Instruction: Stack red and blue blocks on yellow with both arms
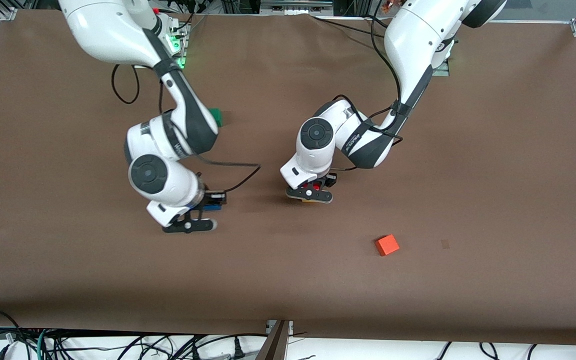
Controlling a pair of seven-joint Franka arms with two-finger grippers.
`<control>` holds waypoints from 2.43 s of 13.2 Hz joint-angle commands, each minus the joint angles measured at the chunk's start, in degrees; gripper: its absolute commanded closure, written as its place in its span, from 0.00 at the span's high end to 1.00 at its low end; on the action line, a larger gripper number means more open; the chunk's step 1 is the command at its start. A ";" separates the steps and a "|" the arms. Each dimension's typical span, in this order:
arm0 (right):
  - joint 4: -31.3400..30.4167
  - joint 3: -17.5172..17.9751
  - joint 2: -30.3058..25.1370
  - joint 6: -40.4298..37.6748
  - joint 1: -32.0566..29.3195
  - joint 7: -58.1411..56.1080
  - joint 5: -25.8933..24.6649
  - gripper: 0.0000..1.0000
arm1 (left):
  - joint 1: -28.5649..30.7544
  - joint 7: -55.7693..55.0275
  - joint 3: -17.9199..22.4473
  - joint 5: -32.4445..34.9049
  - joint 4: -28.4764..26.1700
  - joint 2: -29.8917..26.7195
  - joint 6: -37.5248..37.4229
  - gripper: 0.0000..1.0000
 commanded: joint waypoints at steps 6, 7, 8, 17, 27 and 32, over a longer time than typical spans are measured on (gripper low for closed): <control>2.48 -0.34 0.99 -0.96 -0.26 0.72 1.15 0.39 | 3.39 -2.51 0.46 1.71 2.00 -1.78 -1.07 1.00; 2.48 -0.34 0.99 -0.88 -0.26 0.81 1.24 0.39 | 6.37 -1.03 0.03 1.89 2.00 -3.28 -1.59 1.00; 2.48 -0.34 1.08 -0.70 -0.18 2.20 1.24 0.39 | 8.32 2.03 -0.06 1.80 2.00 -5.20 -3.34 1.00; 13.19 2.04 6.43 1.05 11.76 33.99 1.06 0.39 | 22.30 15.95 0.29 -0.13 9.19 -22.35 -23.62 1.00; 15.49 1.24 11.10 10.81 19.77 46.34 -3.06 0.39 | 36.27 26.13 -0.06 -3.73 9.73 -25.44 -38.16 1.00; 15.75 1.25 12.68 13.09 20.39 45.46 -6.41 0.40 | 36.55 27.99 -0.24 -4.17 9.38 -25.70 -39.56 1.00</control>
